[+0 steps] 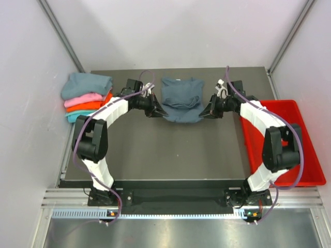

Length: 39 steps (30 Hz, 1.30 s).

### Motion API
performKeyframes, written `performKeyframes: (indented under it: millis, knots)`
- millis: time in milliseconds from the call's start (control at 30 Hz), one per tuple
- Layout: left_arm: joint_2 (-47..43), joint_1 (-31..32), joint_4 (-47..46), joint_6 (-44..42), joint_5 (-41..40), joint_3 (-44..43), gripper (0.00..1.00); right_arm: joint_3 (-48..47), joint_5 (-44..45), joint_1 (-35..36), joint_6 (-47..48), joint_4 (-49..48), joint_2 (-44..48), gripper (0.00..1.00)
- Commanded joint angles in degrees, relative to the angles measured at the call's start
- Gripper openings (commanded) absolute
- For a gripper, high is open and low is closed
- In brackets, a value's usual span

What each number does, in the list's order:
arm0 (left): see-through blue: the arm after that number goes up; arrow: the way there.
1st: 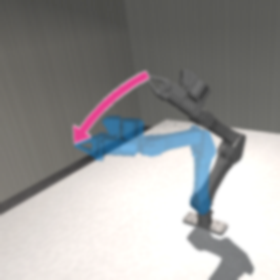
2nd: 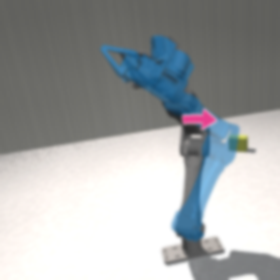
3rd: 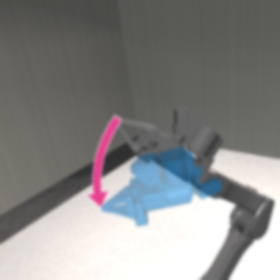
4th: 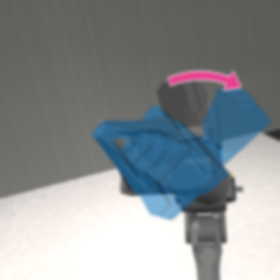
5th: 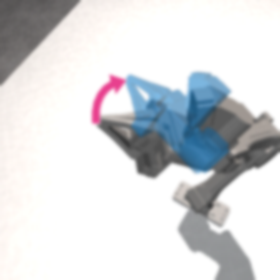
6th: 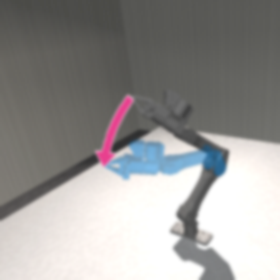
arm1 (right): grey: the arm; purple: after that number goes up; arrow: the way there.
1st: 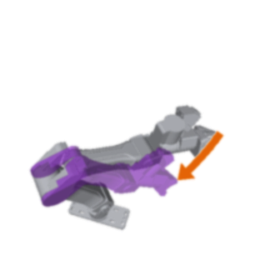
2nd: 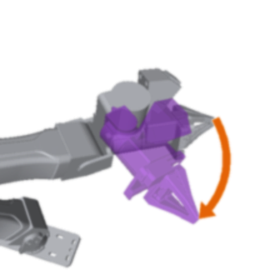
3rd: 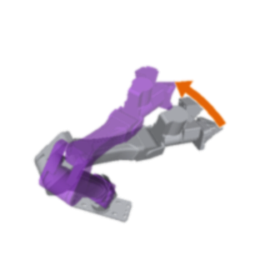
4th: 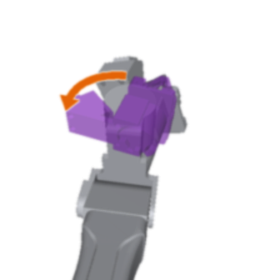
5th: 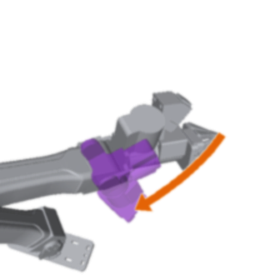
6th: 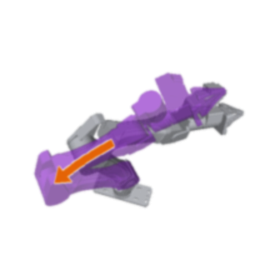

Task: Fold and stack the t-shirts
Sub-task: Fold the tshirt

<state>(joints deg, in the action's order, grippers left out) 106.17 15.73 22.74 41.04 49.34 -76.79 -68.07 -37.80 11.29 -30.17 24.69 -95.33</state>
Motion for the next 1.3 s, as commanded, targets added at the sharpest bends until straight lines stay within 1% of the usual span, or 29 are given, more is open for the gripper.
performKeyframes:
  millis: [0, 200, 467, 633, 733, 967, 1100, 1267]
  knots:
    - [-5.44, 1.41, 0.54, -2.89, -0.65, 1.38, 0.00, 3.11, -0.96, -1.18, 1.52, 2.47, 5.84, 0.00]
    - [-10.44, 2.73, 3.53, -5.70, -2.67, 2.00, 0.00, 5.05, -0.61, -2.06, 2.22, 4.14, 11.56, 0.00]
    - [-15.63, 2.64, 5.29, -6.50, -3.73, 10.43, 0.00, 11.91, -0.17, -2.24, 1.17, 2.12, 14.38, 0.00]
    - [-15.91, 2.29, 5.56, -7.28, -4.87, 9.83, 0.00, 9.37, -0.17, -2.24, 1.52, 2.21, 13.86, 0.00]
    - [-13.28, 1.77, 5.03, -8.16, -5.66, 6.32, 0.00, 6.12, -0.17, -2.32, 1.43, 1.51, 12.10, 0.00]
    - [-5.29, 0.80, 7.40, -11.94, -7.94, -9.75, 0.00, -5.11, 0.36, -2.67, 1.70, 0.10, 5.17, 0.00]
    - [-0.97, 0.36, 8.02, -13.87, -8.65, -15.82, 0.00, -10.83, 0.71, -3.29, 1.87, -1.48, 0.33, 0.00]
    - [4.74, -0.17, 8.11, -15.19, -9.61, -20.58, 0.00, -17.17, 1.15, -3.82, 2.14, -2.71, -7.48, 0.00]
